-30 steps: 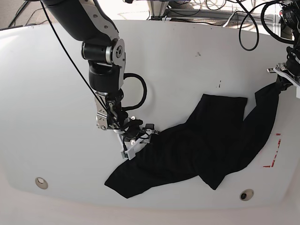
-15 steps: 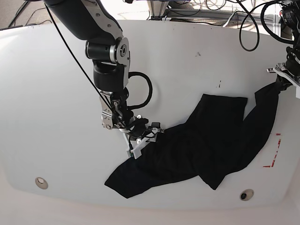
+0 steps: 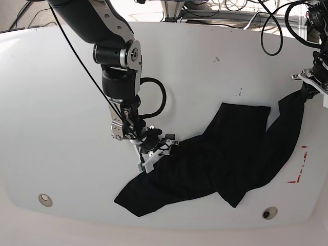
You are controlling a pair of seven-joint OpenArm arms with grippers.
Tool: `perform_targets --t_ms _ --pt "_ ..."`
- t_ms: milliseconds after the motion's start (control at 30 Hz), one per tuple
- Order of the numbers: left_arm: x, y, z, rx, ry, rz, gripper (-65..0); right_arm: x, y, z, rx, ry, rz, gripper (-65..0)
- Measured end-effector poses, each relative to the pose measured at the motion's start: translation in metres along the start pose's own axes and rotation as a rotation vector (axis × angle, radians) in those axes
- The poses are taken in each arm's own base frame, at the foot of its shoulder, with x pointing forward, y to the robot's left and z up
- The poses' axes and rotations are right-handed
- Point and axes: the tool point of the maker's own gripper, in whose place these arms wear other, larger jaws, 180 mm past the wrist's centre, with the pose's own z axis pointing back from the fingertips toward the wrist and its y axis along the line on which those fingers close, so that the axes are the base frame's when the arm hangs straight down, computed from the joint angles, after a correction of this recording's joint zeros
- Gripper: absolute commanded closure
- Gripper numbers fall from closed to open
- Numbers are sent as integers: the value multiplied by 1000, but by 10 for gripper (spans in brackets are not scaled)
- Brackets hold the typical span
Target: Layout the t-shirt on the table in an organized manner, then fold the t-shirt properly
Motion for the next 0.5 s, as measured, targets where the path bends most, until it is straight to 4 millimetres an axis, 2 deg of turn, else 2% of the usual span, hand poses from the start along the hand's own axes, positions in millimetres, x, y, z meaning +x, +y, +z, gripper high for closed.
perform_targets --t_ms 233,500 --pt "-1 -4 -2 -10 7 -6 0 0 0 0 -2 -1 4 -304" --pt "-4 -9 -4 -24 14 -9 0 11 -1 -2 -5 -70 2 -306"
